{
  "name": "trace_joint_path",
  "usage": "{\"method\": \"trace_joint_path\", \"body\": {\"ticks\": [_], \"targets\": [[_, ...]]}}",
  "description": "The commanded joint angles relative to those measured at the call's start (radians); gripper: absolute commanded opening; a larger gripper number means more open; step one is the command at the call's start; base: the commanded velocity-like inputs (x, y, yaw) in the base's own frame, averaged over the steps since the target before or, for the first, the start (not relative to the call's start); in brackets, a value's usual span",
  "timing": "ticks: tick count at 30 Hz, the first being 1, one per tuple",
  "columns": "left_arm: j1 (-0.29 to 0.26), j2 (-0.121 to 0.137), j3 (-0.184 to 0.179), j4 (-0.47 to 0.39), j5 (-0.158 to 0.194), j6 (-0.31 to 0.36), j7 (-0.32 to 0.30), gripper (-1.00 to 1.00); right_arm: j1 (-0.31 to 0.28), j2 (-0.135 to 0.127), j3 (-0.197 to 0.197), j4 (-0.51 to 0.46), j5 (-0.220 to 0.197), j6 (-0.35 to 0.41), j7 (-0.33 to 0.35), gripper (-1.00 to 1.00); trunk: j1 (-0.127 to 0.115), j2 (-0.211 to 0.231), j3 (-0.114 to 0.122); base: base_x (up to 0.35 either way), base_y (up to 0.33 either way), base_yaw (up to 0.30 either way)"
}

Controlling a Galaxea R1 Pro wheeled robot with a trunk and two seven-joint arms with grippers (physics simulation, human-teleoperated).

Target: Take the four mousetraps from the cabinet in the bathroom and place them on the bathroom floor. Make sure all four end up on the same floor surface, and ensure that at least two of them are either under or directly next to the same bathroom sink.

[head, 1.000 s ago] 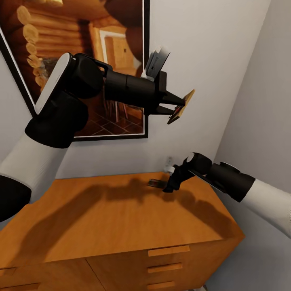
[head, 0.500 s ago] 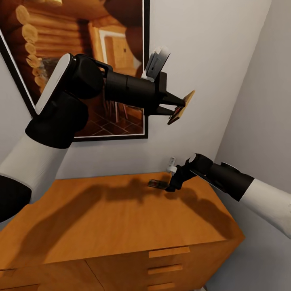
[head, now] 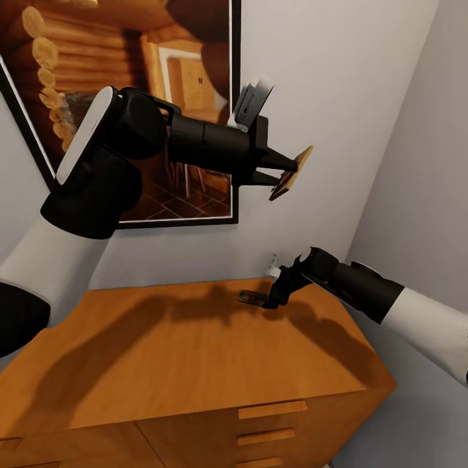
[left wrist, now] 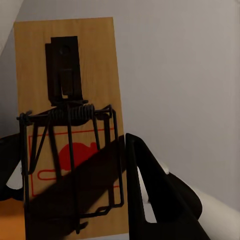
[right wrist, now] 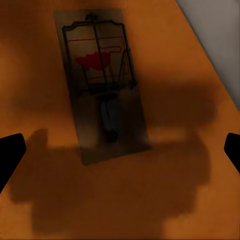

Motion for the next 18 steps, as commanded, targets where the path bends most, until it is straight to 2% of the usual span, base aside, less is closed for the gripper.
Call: {"method": "trace_joint_path", "body": {"ticks": [1, 11, 18], "targets": [[-0.001, 0.0, -0.001, 0.0, 0.009, 0.0, 0.007, -1.0, -0.001, 0.001, 0.002, -0.001, -0.005, 0.005, -0.002, 1.0, 0.0, -0.001, -0.001, 0.0, 0.0, 0.0], [0.001, 0.004, -0.001, -0.001, 0.01, -0.001, 0.006, -1.0, 0.001, 0.006, 0.003, -0.002, -0.005, 0.005, -0.002, 1.0, 0.0, -0.001, -0.001, 0.024, 0.02, 0.0], [0.002, 0.002, -0.001, -0.005, 0.009, -0.001, 0.005, -1.0, 0.002, 0.023, 0.003, -0.001, -0.005, 0.005, -0.003, 1.0, 0.0, -0.001, -0.001, 0.011, 0.01, 0.0]]}}
